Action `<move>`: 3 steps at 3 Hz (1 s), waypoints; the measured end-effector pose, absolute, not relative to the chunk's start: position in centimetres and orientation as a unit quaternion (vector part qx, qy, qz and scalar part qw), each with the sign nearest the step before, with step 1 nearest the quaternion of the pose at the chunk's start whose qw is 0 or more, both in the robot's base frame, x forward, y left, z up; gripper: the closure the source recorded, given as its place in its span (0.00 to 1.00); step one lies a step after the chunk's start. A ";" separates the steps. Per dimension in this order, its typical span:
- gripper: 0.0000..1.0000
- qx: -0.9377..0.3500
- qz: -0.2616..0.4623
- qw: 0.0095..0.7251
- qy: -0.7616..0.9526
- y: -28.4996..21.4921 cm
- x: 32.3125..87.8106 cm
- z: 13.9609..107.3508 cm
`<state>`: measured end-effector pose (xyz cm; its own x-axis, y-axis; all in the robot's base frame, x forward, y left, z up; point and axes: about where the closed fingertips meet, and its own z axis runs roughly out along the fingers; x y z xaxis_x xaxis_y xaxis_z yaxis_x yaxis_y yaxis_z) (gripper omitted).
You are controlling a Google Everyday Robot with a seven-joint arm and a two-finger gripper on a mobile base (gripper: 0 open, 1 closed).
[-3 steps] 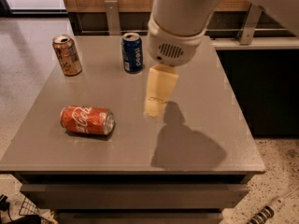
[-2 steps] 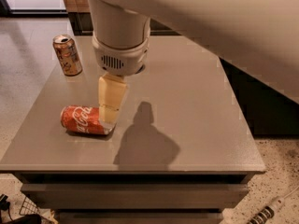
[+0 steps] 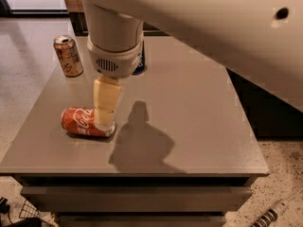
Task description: Place coke can upright
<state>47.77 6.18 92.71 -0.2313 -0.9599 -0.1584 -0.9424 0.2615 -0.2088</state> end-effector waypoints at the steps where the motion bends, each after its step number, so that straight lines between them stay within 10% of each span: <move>1: 0.00 -0.628 0.008 0.126 0.768 9.8 48.5 90.0; 3: 0.00 -0.649 0.033 0.113 0.751 14.2 48.5 87.4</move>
Offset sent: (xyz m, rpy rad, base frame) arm 0.0098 0.0822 -0.0545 0.1134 0.1022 0.1429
